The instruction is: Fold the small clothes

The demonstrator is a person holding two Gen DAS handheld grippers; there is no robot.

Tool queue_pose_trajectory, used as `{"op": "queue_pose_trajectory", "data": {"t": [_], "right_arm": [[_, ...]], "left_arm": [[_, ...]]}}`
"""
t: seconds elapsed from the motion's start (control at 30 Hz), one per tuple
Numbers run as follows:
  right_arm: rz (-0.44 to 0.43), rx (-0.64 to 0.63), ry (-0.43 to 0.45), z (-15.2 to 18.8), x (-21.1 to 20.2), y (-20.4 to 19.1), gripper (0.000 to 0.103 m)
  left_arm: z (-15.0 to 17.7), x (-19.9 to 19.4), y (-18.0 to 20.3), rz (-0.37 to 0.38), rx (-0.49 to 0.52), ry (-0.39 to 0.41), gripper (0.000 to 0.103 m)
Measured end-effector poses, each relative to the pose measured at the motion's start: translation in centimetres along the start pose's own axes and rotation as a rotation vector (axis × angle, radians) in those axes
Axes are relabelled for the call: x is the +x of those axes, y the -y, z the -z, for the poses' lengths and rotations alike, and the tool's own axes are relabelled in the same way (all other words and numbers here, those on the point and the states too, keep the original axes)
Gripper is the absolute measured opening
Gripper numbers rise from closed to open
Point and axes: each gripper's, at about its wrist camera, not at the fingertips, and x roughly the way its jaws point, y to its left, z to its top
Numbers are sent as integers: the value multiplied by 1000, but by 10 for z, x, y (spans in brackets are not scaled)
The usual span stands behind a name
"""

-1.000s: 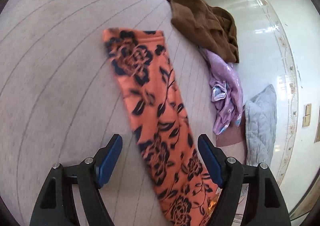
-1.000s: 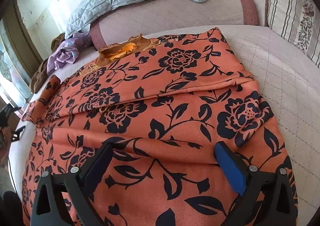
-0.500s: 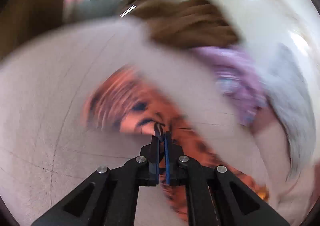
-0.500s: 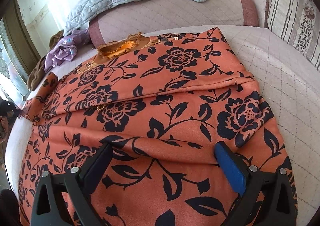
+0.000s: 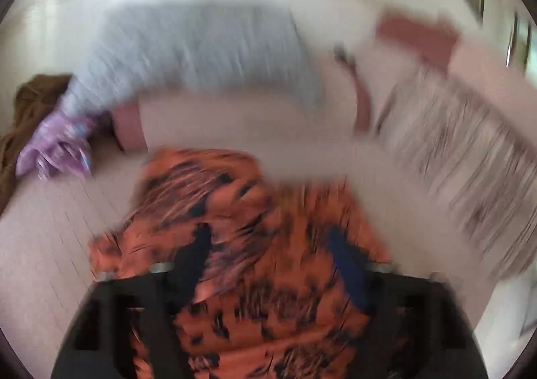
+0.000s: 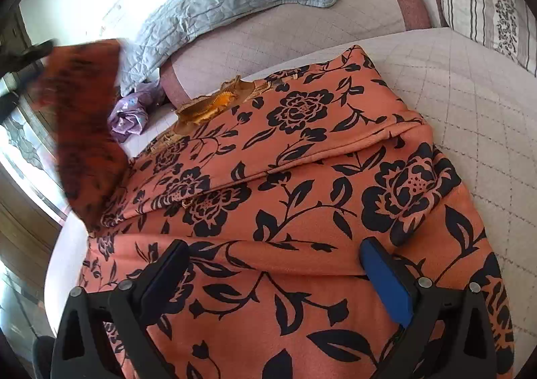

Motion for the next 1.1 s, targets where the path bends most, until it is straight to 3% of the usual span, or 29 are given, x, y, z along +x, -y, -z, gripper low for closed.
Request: {"op": "queue_pose_trajectory", "data": {"t": [0.07,0.13,0.23,0.37,0.43,0.5,0.67,0.73,0.77,0.8,0.87,0.9,0.97,1.03,1.07,1.1], "right_arm": [[-17,13,3,-1,-1,2,103],[-43,35,11,-1,-3,7,102],[-53,60,2,-4,-7,8,102],[-23,56,-12,-20,-17,-9,102],[9,-53,6,-38,-20,-36,102],[107,-232,-16,-58,-8,-74,102],[421,-807,-177,-74,68,-169,101],[503,-929,-238,-70,97,-181,100],[549,-959,-293,-70,115,-181,95],[570,-960,-372,-71,132,-175,63],[561,-860,-450,-83,144,-164,7],[539,-795,-434,-92,139,-159,9],[477,-614,-322,-119,110,-145,9],[392,-323,-181,-136,70,-104,14],[304,-126,-155,-133,57,-68,33],[243,2,-160,-125,54,-41,63]], "left_arm": [[21,19,-7,-79,0,-68,75],[44,20,-29,-97,-48,-99,75],[82,-4,-72,-123,-175,-78,76],[126,-20,-136,-244,-342,-33,76],[139,-19,-168,-246,-450,-48,76],[151,-13,-186,-210,-532,-50,76],[164,8,-196,-175,-572,-74,76],[169,13,-201,-164,-584,-60,76],[169,13,-201,-163,-570,-43,76],[170,13,-201,-159,-558,-43,76],[173,12,-203,-147,-532,-25,76],[174,11,-203,-144,-522,-18,76],[176,10,-204,-142,-515,-4,76],[177,8,-203,-149,-518,4,77],[176,9,-202,-153,-512,4,79],[177,8,-201,-154,-504,3,79]]}}
